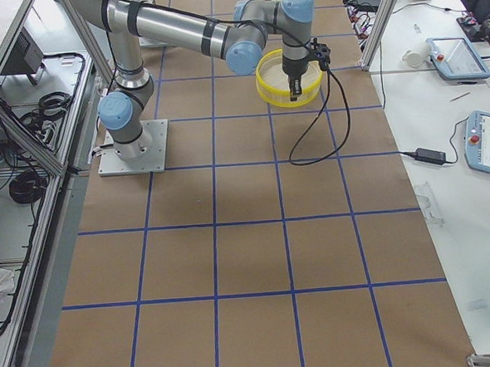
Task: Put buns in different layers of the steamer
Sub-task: 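Carry the white bun with the left gripper into the bottom tier and release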
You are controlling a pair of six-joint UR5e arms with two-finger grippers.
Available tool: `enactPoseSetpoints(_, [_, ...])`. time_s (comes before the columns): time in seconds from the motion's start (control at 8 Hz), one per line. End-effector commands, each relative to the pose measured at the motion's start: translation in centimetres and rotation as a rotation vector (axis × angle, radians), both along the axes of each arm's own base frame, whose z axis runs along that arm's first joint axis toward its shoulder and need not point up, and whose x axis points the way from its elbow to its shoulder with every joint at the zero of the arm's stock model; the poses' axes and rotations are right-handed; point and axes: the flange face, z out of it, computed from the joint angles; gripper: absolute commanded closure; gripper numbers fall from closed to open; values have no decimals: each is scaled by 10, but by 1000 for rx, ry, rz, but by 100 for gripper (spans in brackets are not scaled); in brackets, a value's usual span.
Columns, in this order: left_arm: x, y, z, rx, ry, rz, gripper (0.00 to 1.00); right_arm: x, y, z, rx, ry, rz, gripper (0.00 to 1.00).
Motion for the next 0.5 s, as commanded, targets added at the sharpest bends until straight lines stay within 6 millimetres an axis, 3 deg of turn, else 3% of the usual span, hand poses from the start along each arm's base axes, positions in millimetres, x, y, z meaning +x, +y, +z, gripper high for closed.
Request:
enactPoseSetpoints(0.0, [-118, 15, 23, -87, 198, -110, 100, -25, 1, 0, -6, 4, 10, 100])
enactPoseSetpoints(0.12, [-143, 15, 7, -61, 268, -171, 100, -30, 1, -3, -1, 7, 8, 100])
enactPoseSetpoints(0.38, [-168, -11, -54, -80, 345, -241, 100, -31, -1, -7, 4, 13, 32, 100])
